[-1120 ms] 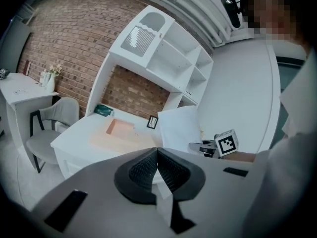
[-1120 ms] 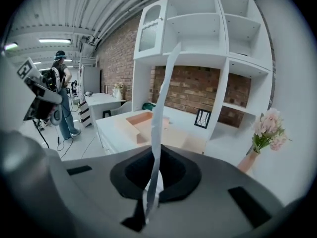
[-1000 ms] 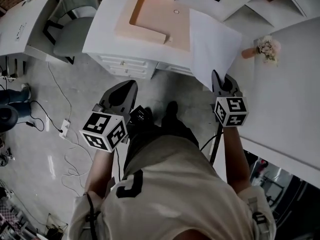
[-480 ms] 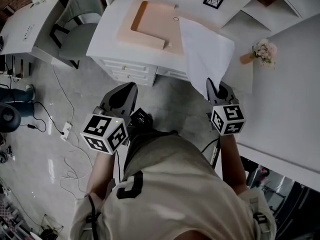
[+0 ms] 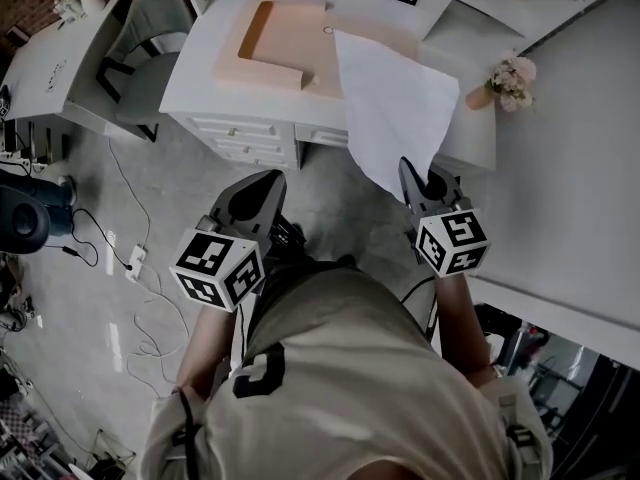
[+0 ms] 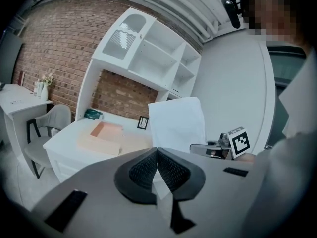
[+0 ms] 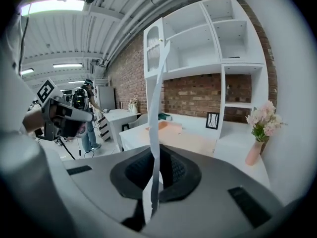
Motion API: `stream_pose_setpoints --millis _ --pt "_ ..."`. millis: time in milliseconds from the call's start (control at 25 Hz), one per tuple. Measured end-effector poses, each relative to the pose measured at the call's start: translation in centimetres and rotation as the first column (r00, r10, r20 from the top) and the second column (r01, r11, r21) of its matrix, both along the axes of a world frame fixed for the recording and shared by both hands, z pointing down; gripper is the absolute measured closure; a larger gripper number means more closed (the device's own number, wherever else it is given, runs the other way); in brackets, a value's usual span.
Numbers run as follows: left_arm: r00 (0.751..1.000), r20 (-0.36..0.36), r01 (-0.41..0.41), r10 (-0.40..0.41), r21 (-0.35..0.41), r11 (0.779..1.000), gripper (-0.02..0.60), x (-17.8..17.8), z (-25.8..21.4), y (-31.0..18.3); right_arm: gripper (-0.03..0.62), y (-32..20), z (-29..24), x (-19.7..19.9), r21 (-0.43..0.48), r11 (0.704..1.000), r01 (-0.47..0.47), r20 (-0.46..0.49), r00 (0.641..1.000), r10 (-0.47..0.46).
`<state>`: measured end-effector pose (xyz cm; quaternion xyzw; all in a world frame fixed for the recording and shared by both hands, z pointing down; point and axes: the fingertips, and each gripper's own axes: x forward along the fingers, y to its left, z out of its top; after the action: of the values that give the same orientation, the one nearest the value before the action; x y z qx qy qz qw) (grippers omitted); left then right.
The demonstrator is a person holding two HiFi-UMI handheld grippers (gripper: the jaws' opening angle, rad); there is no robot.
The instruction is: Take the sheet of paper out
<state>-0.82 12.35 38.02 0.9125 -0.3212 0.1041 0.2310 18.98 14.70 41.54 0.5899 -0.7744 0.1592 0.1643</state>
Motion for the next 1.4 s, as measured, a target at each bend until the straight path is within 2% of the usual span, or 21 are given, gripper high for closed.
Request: stream_pose_setpoints --millis 360,840,1120,1400 --pt "0.999 0.038 -0.017 0.016 0.016 1.0 0.565 3.0 -0.7 3.4 0.568 3.1 0.4 1.8 0.006 1.0 0.012 0.064 0.998 -0.013" --pt "0.998 0.043 0.042 -0.044 0.048 0.998 0.565 4.6 -1.5 7.8 0.568 5.8 -1.2 2.9 0.082 0.995 0.065 0.076 0.995 -0.071" --pt "0.995 0.077 0.061 -0.062 0.012 0.998 0.565 5.9 -0.2 10.4 0.568 7.4 0.0 4.6 0.06 0.995 0.075 0.105 0.991 -0.081" --pt "0.993 0.108 0.05 -0.05 -0.001 0.999 0.565 6.6 0.1 10.6 0.568 8.0 1.5 4.7 0.026 0.997 0.072 0.143 0.987 -0.075"
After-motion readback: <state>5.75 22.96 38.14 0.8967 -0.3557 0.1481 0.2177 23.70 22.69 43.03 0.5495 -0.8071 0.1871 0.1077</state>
